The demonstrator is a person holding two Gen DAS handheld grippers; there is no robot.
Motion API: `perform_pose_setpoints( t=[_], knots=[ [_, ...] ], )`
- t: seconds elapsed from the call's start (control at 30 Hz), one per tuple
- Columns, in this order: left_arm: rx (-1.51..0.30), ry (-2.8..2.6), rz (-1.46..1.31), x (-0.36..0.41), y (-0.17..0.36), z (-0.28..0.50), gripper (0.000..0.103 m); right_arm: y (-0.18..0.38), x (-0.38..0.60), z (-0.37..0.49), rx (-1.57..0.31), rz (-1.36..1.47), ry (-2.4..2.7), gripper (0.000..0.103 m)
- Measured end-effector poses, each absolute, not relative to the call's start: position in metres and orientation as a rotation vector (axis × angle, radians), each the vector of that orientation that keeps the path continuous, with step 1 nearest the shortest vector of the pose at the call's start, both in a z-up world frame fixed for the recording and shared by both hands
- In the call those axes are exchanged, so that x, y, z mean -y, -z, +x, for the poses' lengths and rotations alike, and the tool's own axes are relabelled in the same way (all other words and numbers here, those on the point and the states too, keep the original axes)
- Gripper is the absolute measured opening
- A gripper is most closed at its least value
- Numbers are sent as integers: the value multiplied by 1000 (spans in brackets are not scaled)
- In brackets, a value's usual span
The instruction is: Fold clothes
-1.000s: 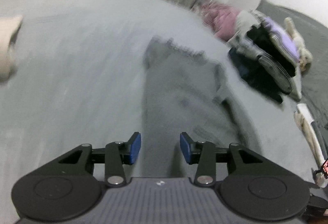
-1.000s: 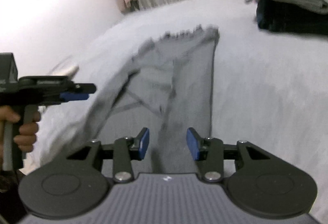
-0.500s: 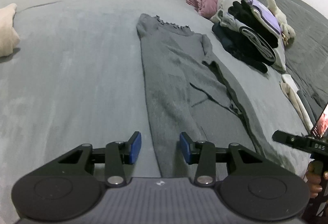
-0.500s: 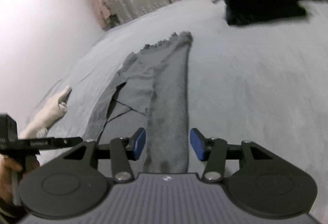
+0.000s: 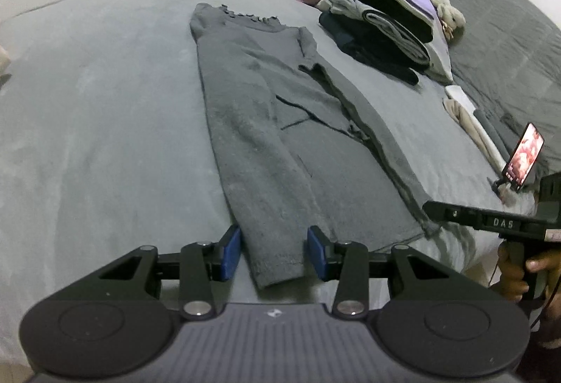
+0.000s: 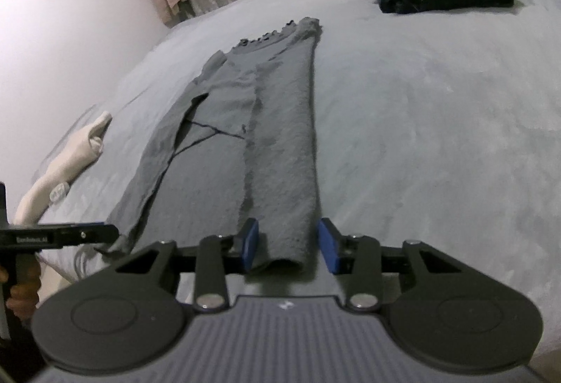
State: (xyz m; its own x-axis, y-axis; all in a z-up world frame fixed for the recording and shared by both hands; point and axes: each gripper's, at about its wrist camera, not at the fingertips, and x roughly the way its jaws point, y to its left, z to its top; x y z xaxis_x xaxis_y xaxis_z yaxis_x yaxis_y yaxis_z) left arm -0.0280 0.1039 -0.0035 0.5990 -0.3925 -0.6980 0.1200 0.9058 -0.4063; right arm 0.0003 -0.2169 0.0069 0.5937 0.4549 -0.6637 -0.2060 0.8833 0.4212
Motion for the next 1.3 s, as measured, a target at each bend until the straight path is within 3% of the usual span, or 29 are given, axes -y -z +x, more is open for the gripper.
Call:
perform_pose_setpoints(
  t=[0.33,0.7,0.83,0.9,1.07,1.3],
  knots=[
    [-919,191,-394,-121,-17,41,51,-28,217,67,-894,350,-397,50],
    [-992,353,-453,-119,7,-14,48,-8,240,34,-1017,365,-450,45],
    [-983,377,-439,-111,9,-32,37,-6,241,16,-1007,375,-476,41],
    [-988,376,-440,-106,12,-35,24,-5,238,12,-1005,361,-483,40],
    [-984,361,-476,-109,18,-37,13,-4,228,15,-1007,344,-488,24],
    [-960,363,-477,-110,19,-42,11,-5,227,13,-995,340,-488,20]
  ],
)
